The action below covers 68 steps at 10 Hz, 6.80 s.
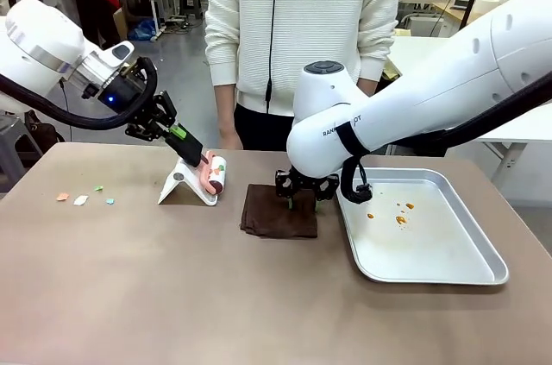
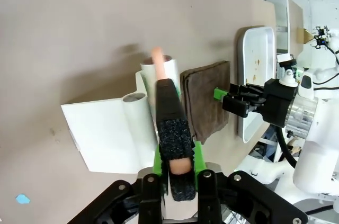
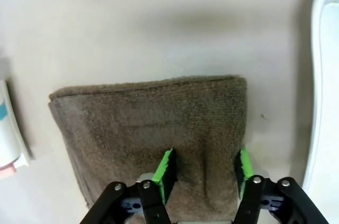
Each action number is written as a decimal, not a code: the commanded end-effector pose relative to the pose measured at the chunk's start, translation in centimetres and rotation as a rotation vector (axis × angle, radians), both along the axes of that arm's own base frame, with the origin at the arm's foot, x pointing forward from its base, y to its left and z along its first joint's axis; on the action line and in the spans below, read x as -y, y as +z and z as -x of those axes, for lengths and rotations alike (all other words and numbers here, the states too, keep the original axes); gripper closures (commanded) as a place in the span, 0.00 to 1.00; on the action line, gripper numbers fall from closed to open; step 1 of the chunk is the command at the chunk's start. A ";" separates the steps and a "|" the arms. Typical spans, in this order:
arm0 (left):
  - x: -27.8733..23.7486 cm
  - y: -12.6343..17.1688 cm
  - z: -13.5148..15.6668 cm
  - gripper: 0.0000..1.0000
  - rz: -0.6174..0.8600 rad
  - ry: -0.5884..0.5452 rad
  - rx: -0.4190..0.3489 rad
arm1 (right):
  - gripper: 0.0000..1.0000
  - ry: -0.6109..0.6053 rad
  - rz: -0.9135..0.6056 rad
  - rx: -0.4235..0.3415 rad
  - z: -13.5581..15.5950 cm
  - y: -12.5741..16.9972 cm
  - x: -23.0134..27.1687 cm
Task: Clean the surface of the table.
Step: Hold the Lint Roller with your left hand and the towel with your right hand, then if a person points to the right, clean the right side of the table with your right hand, and if they point to the left, clean the left side with your left hand.
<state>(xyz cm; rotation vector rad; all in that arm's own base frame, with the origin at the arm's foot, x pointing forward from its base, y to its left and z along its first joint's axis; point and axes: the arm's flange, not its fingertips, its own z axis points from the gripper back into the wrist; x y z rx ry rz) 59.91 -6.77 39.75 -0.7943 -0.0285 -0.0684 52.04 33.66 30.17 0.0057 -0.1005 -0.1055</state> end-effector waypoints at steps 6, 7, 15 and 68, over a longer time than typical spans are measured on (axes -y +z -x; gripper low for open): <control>0.3 0.3 0.5 1.00 -0.007 0.019 0.013 | 1.00 -0.002 0.002 -0.015 -0.4 -1.0 0.3; 0.3 0.4 0.5 1.00 -0.002 0.017 0.012 | 1.00 -0.004 0.002 -0.017 -0.4 -1.0 0.3; -2.7 4.4 4.4 1.00 0.197 -0.014 0.115 | 1.00 -0.005 -0.608 -0.161 -0.3 4.4 5.6; -40.3 -5.5 26.5 0.95 0.645 -0.030 0.238 | 1.00 -0.180 -1.587 0.394 18.0 8.0 56.2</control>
